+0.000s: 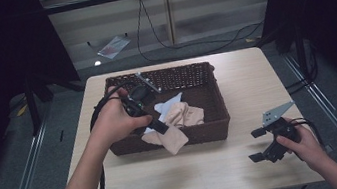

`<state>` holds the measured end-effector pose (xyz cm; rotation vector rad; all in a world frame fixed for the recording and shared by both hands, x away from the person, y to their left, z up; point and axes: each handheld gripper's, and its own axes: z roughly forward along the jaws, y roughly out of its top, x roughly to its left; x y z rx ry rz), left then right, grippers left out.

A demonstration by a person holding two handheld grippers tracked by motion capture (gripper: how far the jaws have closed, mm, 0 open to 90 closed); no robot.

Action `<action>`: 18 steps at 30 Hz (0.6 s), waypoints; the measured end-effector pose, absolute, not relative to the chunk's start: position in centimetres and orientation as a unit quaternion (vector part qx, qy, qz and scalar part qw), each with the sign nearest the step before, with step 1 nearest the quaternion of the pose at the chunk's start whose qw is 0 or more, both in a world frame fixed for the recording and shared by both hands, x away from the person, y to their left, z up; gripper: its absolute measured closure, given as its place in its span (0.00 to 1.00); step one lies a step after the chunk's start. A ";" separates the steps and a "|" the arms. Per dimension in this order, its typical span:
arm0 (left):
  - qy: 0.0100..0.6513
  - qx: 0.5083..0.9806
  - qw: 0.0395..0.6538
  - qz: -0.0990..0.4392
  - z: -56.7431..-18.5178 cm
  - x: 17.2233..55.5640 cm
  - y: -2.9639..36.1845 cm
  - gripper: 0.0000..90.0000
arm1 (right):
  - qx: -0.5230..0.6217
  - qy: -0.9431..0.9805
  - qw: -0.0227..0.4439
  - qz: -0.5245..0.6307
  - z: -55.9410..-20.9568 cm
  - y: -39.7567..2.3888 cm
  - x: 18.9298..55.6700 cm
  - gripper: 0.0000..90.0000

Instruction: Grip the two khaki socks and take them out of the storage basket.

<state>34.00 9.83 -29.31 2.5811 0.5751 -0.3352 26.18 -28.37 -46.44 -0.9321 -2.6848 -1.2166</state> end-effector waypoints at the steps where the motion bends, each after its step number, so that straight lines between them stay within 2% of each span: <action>1: 0.211 0.940 0.238 -0.123 -29.6 33.8 9.7 0.99 | -0.302 -0.869 0.025 -0.392 -46.4 -28.4 26.2 0.02; 18: 0.192 0.944 0.232 -0.137 -33.9 32.9 8.3 0.97 | -0.301 -0.869 0.024 -0.392 -46.3 -28.4 26.1 0.02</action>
